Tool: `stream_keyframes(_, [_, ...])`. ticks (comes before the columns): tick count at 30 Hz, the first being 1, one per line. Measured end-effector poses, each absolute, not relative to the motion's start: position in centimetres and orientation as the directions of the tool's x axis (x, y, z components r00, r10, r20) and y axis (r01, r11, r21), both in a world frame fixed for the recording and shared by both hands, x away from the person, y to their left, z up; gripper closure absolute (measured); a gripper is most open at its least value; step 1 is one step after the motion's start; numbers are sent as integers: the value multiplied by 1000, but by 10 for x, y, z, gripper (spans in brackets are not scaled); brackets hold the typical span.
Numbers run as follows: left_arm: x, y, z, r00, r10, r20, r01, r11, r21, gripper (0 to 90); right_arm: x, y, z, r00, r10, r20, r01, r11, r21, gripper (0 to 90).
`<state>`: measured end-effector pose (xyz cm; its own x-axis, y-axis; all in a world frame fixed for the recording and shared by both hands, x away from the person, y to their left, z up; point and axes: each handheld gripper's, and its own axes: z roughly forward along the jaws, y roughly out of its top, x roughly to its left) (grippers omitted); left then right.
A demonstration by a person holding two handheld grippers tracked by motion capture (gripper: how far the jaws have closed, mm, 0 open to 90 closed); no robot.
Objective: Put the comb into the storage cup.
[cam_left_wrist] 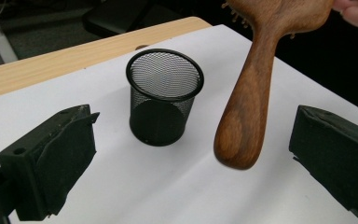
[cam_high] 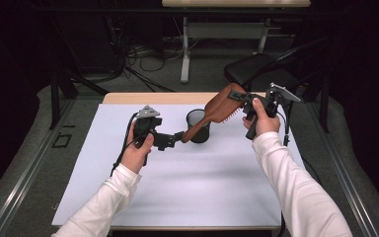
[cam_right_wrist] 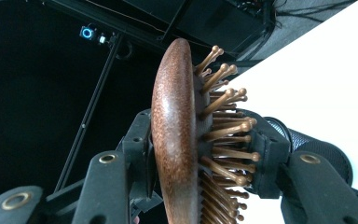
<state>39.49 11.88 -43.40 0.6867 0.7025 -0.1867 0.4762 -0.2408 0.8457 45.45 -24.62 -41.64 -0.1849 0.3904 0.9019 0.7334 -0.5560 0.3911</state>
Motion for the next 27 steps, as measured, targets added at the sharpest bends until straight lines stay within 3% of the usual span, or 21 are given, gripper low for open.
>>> stream_keyframes(27, [397,146,-438,645,725,-243,503,-162,849,6,459,-251,-403,-194,425,884,702,-569,428,506])
